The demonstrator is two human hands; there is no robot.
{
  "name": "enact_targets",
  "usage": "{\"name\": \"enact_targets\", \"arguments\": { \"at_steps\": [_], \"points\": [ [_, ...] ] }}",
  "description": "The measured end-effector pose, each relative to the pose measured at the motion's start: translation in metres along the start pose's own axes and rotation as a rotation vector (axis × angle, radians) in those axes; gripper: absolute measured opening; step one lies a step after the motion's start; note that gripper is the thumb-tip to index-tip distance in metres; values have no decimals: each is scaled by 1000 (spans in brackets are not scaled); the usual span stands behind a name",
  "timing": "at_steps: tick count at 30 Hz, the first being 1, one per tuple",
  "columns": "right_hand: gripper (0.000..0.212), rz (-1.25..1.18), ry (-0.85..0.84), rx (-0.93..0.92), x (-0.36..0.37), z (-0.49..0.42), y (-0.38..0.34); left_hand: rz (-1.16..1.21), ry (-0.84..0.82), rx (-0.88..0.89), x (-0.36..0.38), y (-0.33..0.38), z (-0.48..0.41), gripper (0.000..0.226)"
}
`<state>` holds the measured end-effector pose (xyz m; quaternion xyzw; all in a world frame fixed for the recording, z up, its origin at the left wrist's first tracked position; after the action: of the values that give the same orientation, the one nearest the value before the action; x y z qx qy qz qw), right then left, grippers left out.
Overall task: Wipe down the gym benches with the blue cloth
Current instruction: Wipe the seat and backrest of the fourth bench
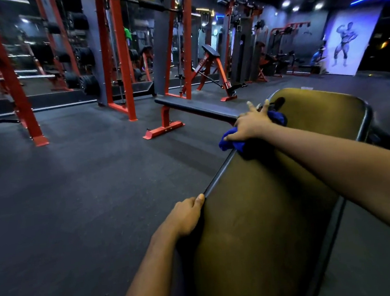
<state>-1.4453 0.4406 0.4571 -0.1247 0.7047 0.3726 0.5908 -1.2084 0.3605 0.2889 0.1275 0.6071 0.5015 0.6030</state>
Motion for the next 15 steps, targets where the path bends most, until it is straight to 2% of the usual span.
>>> {"name": "enact_targets", "arguments": {
  "at_steps": [7, 12, 15],
  "points": [
    [46, 118, 39, -69, 6, 24, -49, 19, -20, -32, -2, -12, 21, 64],
    [46, 159, 19, -136, 17, 59, -99, -11, -35, -65, -12, -28, 36, 61],
    [48, 147, 8, -257, 34, 92, -149, -82, -37, -82, -18, -37, 43, 55]
  ]
}}
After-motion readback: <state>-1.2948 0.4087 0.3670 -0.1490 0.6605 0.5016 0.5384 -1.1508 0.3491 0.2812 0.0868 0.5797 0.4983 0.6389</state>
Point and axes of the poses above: each hand's wrist, its own z-axis away from the middle knuckle, its own x-axis out of the palm, y = z × x, the point moved 1 cm from there along -z, towards the middle knuckle, and after that the axes turned 2 degrees about -y, right-handed, at the moved point
